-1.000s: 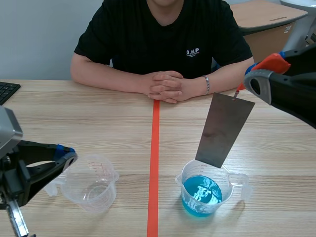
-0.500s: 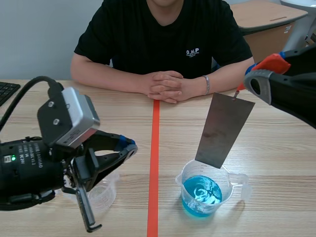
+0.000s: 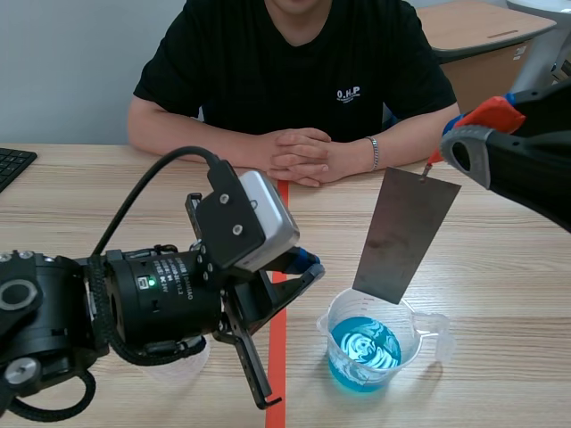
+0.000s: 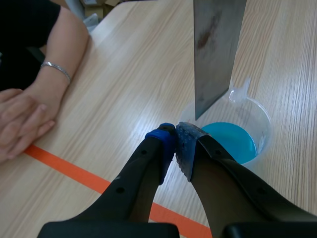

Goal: Do the redox reaction experiment.
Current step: 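Raise the plate and point at it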

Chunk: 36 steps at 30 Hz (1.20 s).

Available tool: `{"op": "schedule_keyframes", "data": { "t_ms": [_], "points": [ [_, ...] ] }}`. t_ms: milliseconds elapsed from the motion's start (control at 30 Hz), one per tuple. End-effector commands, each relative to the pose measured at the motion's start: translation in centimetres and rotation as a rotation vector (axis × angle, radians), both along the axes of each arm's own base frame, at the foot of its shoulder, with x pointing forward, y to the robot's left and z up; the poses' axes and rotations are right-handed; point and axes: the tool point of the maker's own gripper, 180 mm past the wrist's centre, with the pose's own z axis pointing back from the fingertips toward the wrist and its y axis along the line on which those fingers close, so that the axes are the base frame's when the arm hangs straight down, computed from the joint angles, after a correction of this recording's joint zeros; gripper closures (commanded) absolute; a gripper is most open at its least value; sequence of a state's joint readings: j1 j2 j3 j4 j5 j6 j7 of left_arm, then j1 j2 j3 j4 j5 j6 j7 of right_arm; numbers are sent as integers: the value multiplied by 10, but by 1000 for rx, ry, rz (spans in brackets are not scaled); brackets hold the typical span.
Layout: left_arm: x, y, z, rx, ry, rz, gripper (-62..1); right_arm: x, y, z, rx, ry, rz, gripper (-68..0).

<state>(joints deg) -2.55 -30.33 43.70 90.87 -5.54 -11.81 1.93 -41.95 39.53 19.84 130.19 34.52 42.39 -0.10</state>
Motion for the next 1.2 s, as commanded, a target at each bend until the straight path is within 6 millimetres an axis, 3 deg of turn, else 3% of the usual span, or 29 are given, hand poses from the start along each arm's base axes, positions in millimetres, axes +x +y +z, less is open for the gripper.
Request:
{"op": "schedule_keyframes", "data": {
  "t_ms": [0,533,1167],
  "points": [
    [4,-4,7,-28,-14,-3,-42,-3,3,5,13,-10,19,-15],
    [7,-16,8,-41,-16,-16,-42,-3,3,6,13,-10,20,-15],
    [7,-16,8,-42,-16,-17,-42,-3,3,6,13,-10,20,-15]
  ]
}}
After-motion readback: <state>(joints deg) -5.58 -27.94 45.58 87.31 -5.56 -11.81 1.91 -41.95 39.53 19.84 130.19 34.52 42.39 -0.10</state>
